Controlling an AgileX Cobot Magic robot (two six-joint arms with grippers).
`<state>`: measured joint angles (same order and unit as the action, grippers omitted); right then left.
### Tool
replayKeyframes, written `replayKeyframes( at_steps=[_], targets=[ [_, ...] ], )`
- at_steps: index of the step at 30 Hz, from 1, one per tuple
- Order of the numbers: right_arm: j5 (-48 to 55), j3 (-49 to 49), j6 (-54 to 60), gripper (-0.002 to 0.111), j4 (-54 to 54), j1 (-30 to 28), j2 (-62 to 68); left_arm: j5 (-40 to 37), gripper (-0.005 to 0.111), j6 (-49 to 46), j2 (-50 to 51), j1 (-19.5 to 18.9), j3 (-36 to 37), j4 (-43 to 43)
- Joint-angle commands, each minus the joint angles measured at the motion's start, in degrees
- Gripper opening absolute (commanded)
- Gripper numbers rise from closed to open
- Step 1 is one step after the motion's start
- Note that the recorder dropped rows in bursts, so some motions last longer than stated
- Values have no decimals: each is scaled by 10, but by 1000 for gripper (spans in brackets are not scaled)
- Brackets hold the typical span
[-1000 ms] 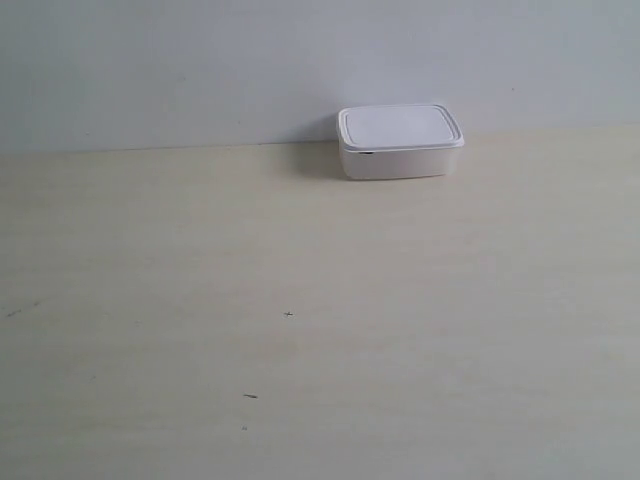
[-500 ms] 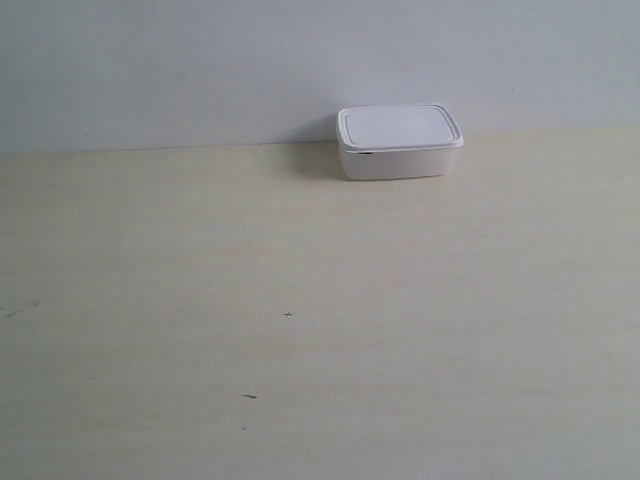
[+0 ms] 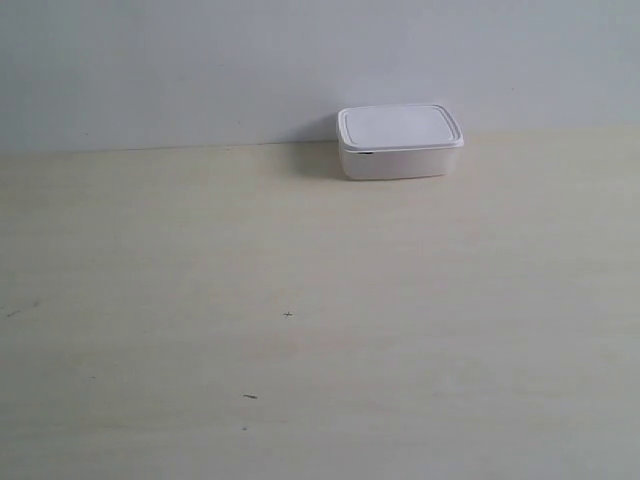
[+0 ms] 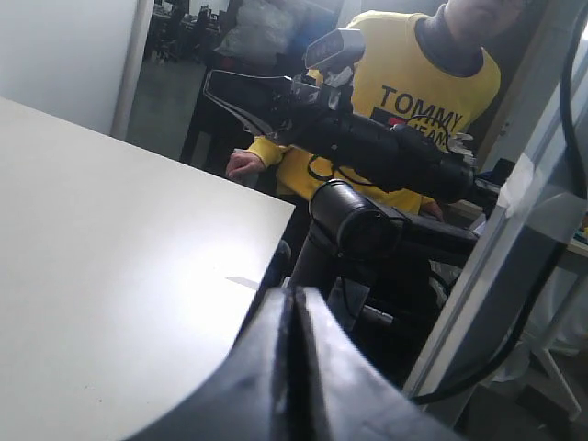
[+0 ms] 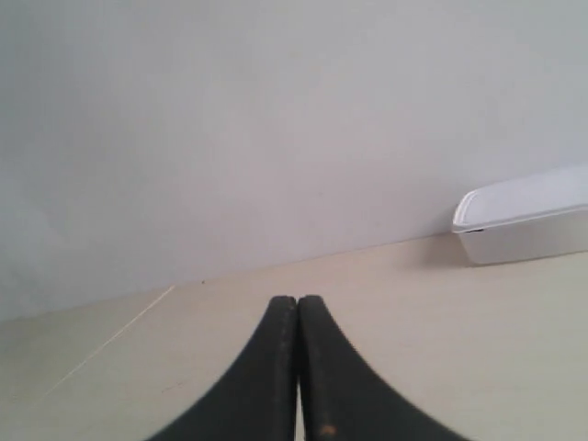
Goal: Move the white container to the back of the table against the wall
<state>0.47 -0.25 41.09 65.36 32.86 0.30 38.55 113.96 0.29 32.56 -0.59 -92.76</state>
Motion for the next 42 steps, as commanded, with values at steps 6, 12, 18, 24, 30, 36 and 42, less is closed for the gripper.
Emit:
replayKeyframes(
  at_steps=[6,12,18,24,30,36,42],
  targets=[
    [183,3,7,0,18,-2,-3,3,0,0,-3,0,0,-1],
    [221,3,8,0,17,-2,-3,3,0,0,-3,0,0,-1],
    [221,3,8,0,17,-2,-3,6,0,0,-3,0,0,-1],
    [221,3,9,0,17,-3,-3,8,0,0,-3,-70,0,-1],
    [228,3,9,0,17,-100,-3,8,0,0,-3,-197,0,-1],
    [228,3,9,0,17,-219,-3,8,0,0,-3,-339,0,-1],
    [228,3,9,0,17,-314,-3,8,0,0,-3,-440,0,-1]
  ],
)
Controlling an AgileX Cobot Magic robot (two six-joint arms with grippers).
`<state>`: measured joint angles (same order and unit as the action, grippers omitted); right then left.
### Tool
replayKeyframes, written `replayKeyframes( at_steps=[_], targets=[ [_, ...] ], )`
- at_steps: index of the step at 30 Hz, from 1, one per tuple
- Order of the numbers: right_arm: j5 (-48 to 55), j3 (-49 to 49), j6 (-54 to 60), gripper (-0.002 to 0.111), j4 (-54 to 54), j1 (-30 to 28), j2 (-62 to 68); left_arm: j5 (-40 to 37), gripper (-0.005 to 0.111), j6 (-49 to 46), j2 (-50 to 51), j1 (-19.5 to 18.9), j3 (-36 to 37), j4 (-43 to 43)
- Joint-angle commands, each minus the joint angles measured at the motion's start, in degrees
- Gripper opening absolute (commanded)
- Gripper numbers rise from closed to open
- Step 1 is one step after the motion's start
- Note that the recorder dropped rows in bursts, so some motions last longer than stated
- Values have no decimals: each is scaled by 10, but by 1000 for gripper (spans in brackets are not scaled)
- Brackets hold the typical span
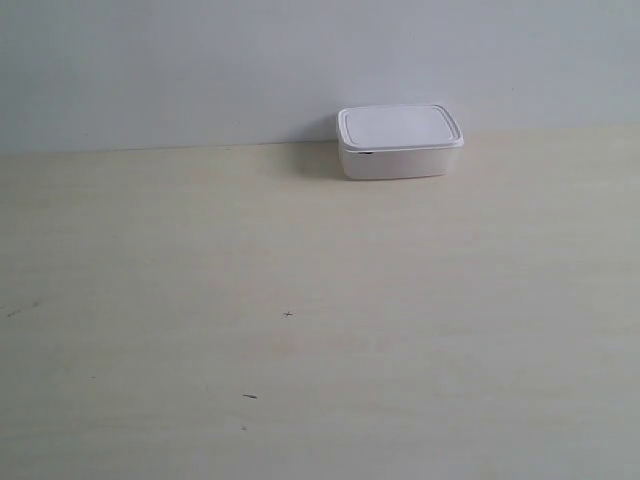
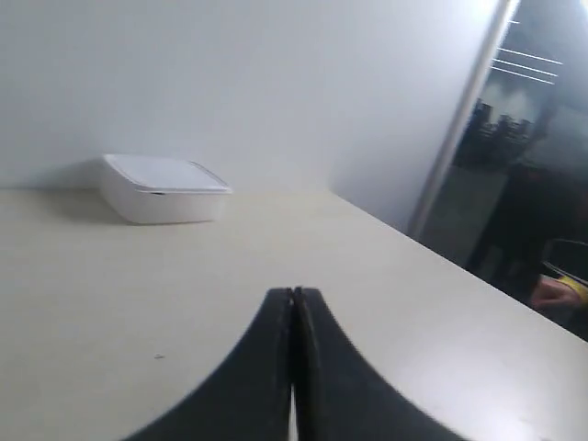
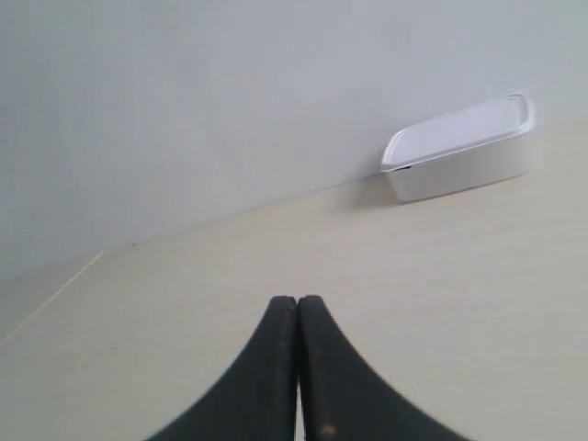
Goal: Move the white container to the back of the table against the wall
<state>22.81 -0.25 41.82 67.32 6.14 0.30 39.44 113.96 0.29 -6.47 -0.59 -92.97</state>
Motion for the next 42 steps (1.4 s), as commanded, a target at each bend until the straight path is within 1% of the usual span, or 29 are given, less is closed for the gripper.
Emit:
replayKeyframes(
  at_steps=[1,3,5,27,29,31,32,33,35,36,37,38,40,41,42],
  targets=[
    [4,3,2,0,-2,-63,-3,-1,0,0,-3,-60,0,1],
    [4,3,2,0,-2,-80,-3,-1,0,0,-3,-73,0,1],
    [3,3,2,0,-2,-88,-3,-1,0,0,-3,-74,0,1],
    [-1,3,2,0,-4,-88,-3,-1,0,0,-3,-74,0,1],
    [-1,3,2,0,-4,-88,-3,-12,0,-25,-3,-74,0,-2],
    [-1,3,0,0,-3,-88,-3,-57,0,13,-3,-74,0,48],
    [-1,3,0,0,-3,-88,-3,-86,0,72,-3,-74,0,84],
    [-1,3,0,0,-3,-88,-3,-95,0,78,-3,-74,0,98],
    [-1,3,2,0,-3,-88,-3,-141,0,78,-3,-74,0,173],
    [-1,3,2,0,-3,-88,-3,-157,0,63,-3,-74,0,218],
    [-1,3,2,0,-3,-88,-3,-165,0,5,-3,-74,0,260],
    [-1,3,2,0,-3,-88,-3,-167,0,-133,-3,-74,0,321],
    [-1,3,2,0,-3,-88,-3,-135,0,-421,-3,-74,6,401],
    [-1,3,2,0,-3,-88,-3,-137,0,-511,-3,-74,6,446],
    [-1,3,2,0,-3,-88,-3,-171,0,-599,-3,-73,6,491]
  ],
)
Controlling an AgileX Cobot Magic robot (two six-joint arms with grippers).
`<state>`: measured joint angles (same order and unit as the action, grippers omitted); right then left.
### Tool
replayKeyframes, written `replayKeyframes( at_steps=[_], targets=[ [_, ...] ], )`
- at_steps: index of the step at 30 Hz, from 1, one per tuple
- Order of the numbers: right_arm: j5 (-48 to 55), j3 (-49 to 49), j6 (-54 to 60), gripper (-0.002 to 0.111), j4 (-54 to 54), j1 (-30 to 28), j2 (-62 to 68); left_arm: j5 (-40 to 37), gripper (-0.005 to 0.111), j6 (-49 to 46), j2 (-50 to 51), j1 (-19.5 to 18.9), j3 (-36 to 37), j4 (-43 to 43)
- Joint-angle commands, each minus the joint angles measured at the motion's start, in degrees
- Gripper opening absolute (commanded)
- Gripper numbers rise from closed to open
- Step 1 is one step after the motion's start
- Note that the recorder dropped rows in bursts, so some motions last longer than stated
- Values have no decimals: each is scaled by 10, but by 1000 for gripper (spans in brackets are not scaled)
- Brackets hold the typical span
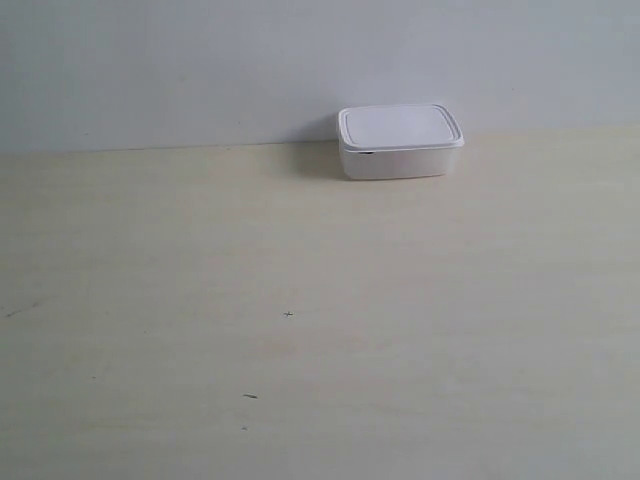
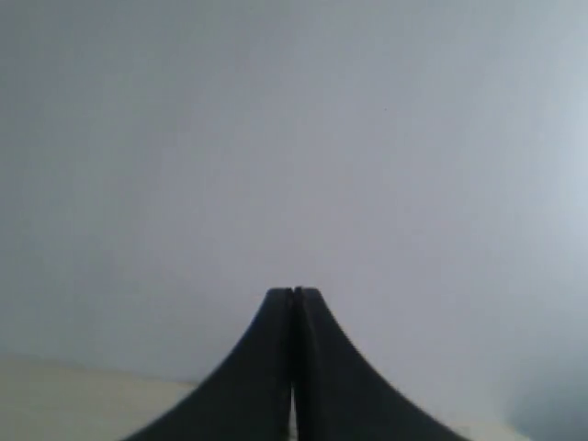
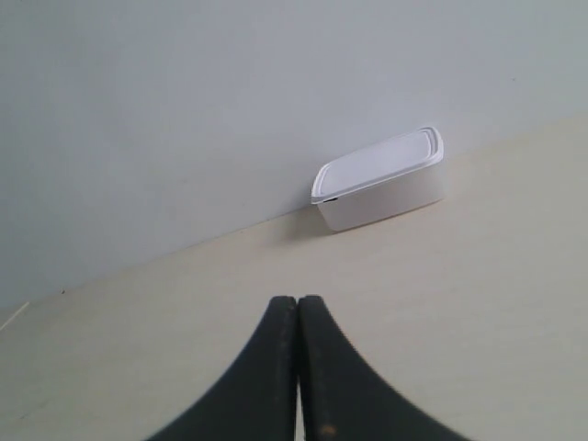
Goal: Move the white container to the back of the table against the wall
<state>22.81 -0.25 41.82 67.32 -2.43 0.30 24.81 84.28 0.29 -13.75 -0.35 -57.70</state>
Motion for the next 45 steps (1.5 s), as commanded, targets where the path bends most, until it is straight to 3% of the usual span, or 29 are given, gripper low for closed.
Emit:
replayKeyframes(
  at_steps=[1,3,4,6,7,11,13,40,45],
  targets=[
    [-1,3,2,0,-3,-2,-3,-59,0,-321,-3,2,3,164],
    [-1,3,2,0,-3,-2,-3,-176,0,-462,-3,5,3,317],
    [-1,3,2,0,-3,-2,-3,-244,0,-576,-3,5,3,438],
    [-1,3,2,0,-3,-2,-3,-298,0,-722,-3,5,3,553],
    [-1,3,2,0,-3,-2,-3,-308,0,-740,-3,5,3,563],
    [-1,3,2,0,-3,-2,-3,-428,0,-801,-3,5,3,568],
    [-1,3,2,0,-3,-2,-3,-451,0,-801,-3,5,3,568],
    [-2,3,3,0,-3,-2,-3,-451,0,-797,-3,5,3,568],
    [-51,3,31,0,-3,-2,-3,-451,0,-797,-3,5,3,568]
  ],
)
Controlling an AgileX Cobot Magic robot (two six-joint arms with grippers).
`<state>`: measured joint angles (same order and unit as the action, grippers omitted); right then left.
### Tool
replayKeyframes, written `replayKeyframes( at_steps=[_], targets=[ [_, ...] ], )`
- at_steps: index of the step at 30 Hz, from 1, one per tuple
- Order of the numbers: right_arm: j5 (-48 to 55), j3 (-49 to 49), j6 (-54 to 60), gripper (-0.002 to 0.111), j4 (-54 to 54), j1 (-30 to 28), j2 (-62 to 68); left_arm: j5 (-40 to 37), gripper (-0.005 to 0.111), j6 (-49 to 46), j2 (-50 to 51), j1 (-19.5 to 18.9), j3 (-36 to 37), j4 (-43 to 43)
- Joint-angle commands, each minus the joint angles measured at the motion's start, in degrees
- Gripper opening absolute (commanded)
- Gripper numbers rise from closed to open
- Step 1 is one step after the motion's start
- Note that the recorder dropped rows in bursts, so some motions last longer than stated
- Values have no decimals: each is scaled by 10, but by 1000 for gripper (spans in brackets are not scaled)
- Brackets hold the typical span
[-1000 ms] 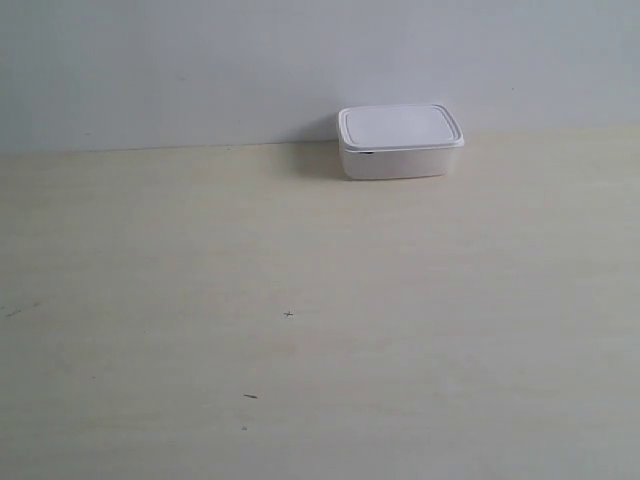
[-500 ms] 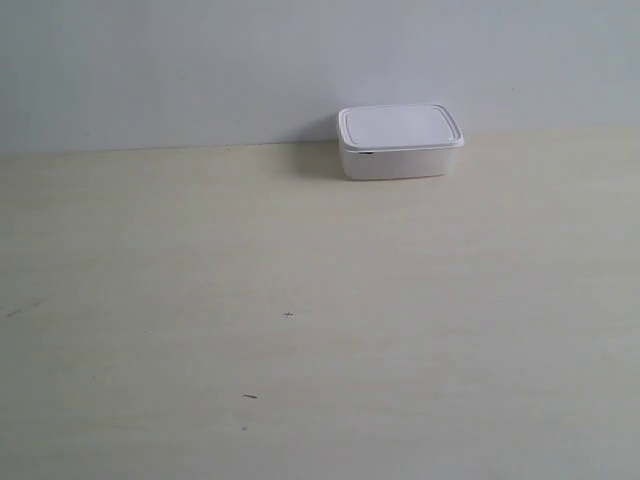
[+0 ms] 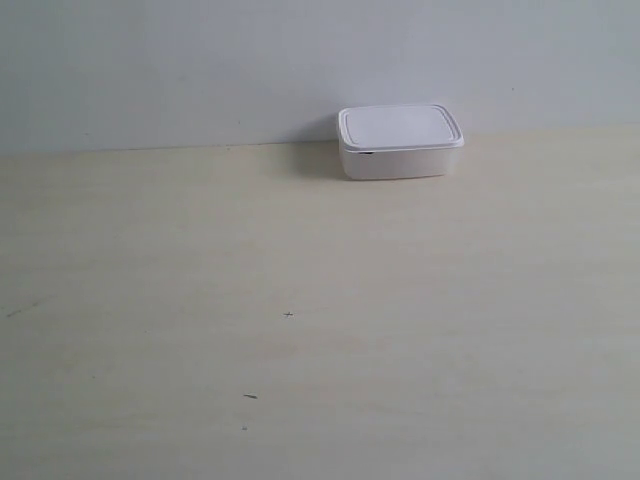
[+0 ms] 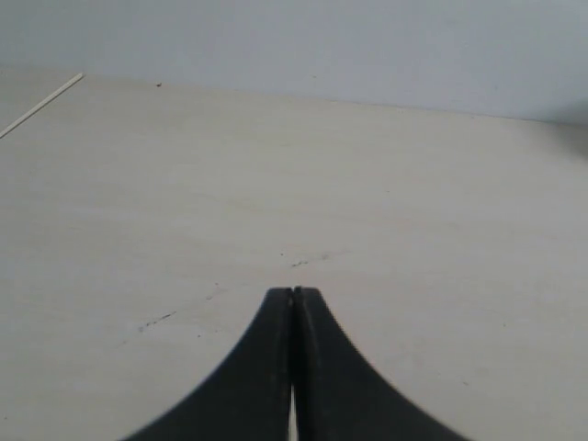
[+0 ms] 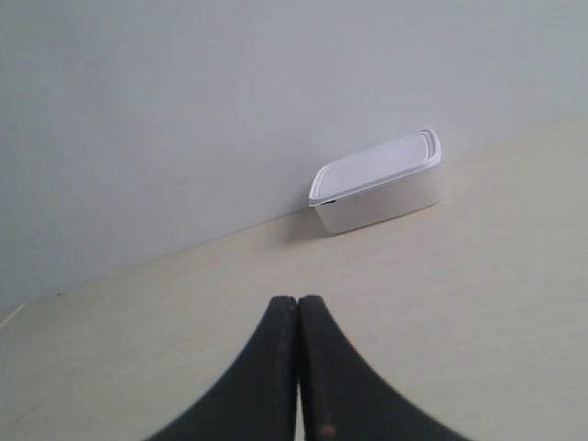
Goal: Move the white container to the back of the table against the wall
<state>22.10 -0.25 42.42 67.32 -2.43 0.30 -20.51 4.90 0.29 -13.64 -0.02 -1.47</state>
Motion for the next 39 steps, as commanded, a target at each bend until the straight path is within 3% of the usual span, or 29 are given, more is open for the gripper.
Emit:
replayKeyframes(
  at_steps=[1,9,13,18,25,27,30,39],
  targets=[
    [-59,3,26,0,-3,-2,-3,2,0,-3,-3,4,0,6],
    [-105,3,142,0,-4,-2,-3,2,0,-3,-3,4,0,6],
    [-127,3,145,0,-17,-2,-3,2,0,-3,-3,4,0,6],
    [-148,3,1,0,-171,-2,-3,2,0,-3,-3,4,0,6],
    [-136,3,-434,0,-599,-2,-3,2,0,-3,-3,4,0,6],
    [-115,3,-503,0,-688,-2,-3,2,0,-3,-3,4,0,6],
    [-82,3,-530,0,-733,-2,-3,2,0,-3,-3,4,0,6],
    [-55,3,-530,0,-733,-2,-3,2,0,-3,-3,4,0,6]
  ],
)
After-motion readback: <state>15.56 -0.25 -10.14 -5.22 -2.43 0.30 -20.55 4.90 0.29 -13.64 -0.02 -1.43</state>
